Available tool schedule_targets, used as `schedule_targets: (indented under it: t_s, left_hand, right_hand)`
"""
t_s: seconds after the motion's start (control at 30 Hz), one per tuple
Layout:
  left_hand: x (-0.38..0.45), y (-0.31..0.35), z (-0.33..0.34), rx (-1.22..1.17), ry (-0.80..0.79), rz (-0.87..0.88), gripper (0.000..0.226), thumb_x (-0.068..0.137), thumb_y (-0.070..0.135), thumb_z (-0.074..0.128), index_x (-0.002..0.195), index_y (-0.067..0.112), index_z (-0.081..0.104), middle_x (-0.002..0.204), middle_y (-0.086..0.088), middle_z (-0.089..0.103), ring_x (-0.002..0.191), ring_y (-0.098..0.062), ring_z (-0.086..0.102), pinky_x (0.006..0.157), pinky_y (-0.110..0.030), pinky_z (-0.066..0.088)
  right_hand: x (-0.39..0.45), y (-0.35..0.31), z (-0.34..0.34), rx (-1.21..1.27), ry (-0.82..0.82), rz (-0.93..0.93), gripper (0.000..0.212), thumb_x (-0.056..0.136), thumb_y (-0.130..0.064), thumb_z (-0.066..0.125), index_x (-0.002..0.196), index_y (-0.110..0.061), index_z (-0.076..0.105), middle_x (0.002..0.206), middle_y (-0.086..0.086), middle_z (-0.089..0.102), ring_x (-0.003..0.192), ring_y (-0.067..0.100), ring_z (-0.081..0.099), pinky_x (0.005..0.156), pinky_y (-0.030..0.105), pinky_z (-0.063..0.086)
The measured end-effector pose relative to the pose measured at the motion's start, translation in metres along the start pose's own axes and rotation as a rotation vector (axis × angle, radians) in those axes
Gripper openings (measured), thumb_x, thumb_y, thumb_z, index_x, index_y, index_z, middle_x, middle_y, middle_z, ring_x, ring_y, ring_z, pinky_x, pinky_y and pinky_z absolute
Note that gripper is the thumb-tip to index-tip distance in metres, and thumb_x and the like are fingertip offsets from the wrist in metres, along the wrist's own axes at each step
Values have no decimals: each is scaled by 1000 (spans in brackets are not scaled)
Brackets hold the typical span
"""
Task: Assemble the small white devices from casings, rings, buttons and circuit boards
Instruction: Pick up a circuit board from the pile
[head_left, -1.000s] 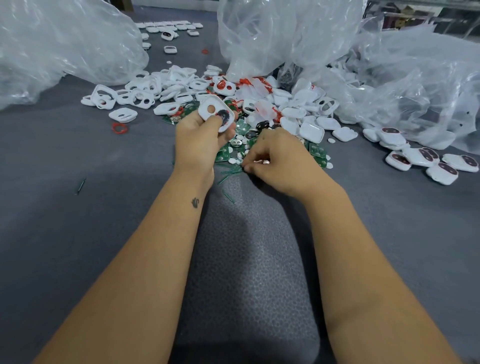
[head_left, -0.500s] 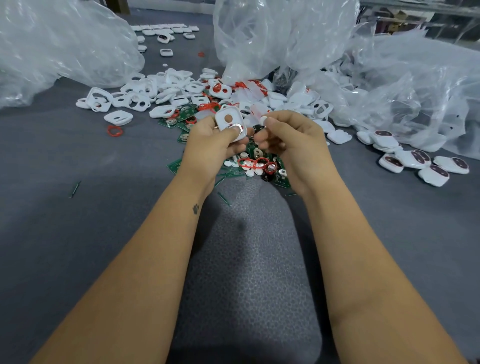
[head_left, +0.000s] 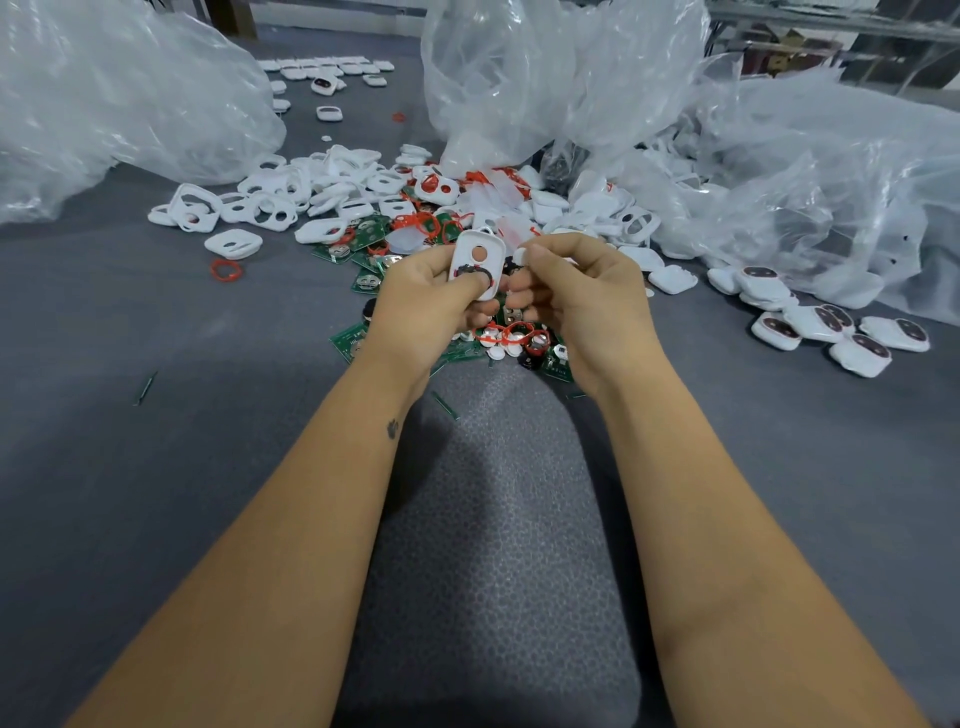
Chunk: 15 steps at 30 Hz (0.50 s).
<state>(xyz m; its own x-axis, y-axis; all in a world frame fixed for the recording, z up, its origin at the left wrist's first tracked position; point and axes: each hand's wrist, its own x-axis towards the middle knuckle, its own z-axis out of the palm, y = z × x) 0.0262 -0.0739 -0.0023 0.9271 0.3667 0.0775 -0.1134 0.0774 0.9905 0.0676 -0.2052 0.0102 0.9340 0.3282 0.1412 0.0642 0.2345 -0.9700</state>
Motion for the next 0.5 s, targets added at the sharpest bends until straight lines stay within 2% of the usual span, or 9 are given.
schedule_targets:
  t_s: [0.17,0.33,0.5]
  left_hand:
    - [0,0,0,43,5,0,22,93,-4,53,98,14,67,77,-1,67,58,-6,60,55,-16,50]
    - [-2,-1,4,54,-3,16,29,92,-5,53,90,20,67,69,6,69,56,-4,61,53,-15,49]
    - [-3,-1,6,72,-34,15,30,92,-4,54,87,22,67,70,9,71,57,-4,64,58,-16,53]
  right_hand:
    - [2,-1,2,55,8,-14,15,92,5,54,86,-5,65,70,10,66,62,17,64,64,25,54]
    - [3,3,2,-53,63,-80,22,84,13,57,88,-7,61,67,9,64,58,15,60,60,24,51]
    - [5,4,-1,-118,105,-105,20,83,9,60,84,-10,68,67,3,66,57,12,59,60,20,50]
